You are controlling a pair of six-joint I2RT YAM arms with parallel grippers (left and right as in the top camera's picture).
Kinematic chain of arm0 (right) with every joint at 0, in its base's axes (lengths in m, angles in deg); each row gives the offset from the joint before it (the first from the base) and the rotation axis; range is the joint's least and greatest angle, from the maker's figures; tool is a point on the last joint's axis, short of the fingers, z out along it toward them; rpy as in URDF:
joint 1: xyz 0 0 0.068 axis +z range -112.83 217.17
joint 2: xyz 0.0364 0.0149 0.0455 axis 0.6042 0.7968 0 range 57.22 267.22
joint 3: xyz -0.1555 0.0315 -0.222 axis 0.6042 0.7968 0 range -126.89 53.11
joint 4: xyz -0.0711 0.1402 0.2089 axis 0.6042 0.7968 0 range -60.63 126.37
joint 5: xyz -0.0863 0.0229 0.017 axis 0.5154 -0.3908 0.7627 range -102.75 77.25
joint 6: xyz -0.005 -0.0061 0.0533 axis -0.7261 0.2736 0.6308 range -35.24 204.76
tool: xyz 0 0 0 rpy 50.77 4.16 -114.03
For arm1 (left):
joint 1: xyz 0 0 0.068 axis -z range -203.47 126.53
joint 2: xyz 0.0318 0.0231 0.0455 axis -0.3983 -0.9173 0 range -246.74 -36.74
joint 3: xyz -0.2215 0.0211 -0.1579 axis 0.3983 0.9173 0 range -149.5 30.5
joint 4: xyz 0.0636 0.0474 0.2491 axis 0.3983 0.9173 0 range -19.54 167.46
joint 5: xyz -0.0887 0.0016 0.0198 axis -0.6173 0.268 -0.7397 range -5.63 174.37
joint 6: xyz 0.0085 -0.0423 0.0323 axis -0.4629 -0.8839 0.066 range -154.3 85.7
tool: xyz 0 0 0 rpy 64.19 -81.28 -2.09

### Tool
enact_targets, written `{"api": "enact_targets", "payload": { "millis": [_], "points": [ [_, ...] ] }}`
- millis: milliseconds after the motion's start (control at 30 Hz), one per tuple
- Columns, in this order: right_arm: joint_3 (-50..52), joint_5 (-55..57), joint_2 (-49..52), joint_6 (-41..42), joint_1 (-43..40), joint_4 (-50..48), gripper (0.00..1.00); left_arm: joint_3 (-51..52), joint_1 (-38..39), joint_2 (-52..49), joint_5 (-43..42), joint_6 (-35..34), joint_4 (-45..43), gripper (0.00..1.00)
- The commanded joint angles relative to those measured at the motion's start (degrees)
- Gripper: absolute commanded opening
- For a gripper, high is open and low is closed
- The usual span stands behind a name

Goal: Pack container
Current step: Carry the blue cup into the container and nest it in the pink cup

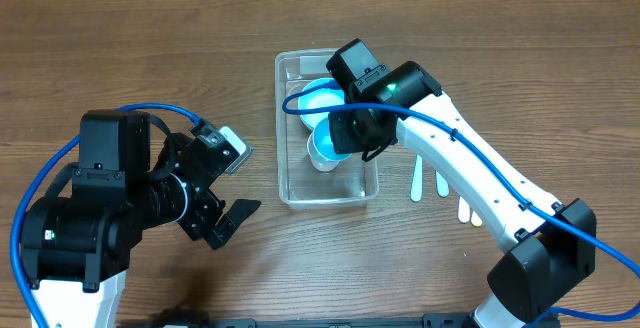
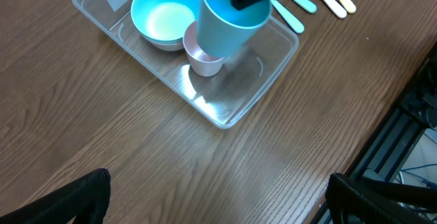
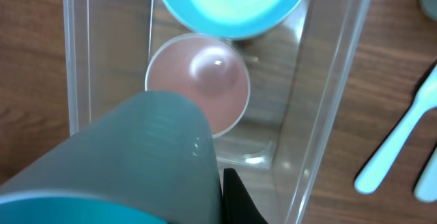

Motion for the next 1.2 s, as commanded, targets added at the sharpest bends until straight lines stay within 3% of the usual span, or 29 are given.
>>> {"api": "enact_targets", "payload": {
  "millis": [0,467,800,833,867,900,1033,1167],
  "points": [
    [0.4,4.0,-0.5,0.5,-0.2,-2.9,0.04,-0.6,0.0,0.0,-0.5,1.2,0.0,1.0],
    [5.4,5.7,1.1,0.1,-0.2,-10.0,0.04,-0.6,0.0,0.0,-0.5,1.2,0.0,1.0],
    [5.4,5.1,4.8,0.1,-0.2,-9.1,0.04,-0.6,0.0,0.0,-0.5,1.2,0.0,1.0],
    [5.4,5.1,5.1,0.1,-0.2,-9.1,0.21,-0.6,0.0,0.0,-0.5,1.2,0.0,1.0],
    [5.4,5.1,5.2,0.1,-0.2,-9.1,0.5,-0.6,0.0,0.0,-0.5,1.2,0.0,1.0],
    [5.4,5.1,5.2,0.1,-0.2,-9.1,0.6,-0.6,0.0,0.0,-0.5,1.2,0.0,1.0],
    [4.0,3.8,5.2,0.1,-0.2,-8.4,0.58,-0.6,0.0,0.0,-0.5,1.2,0.0,1.0],
    [-6.2,3.6,3.4,-1.9,-0.4,-2.9,0.55,-0.6,0.0,0.0,-0.5,1.2,0.0,1.0]
  ]
}}
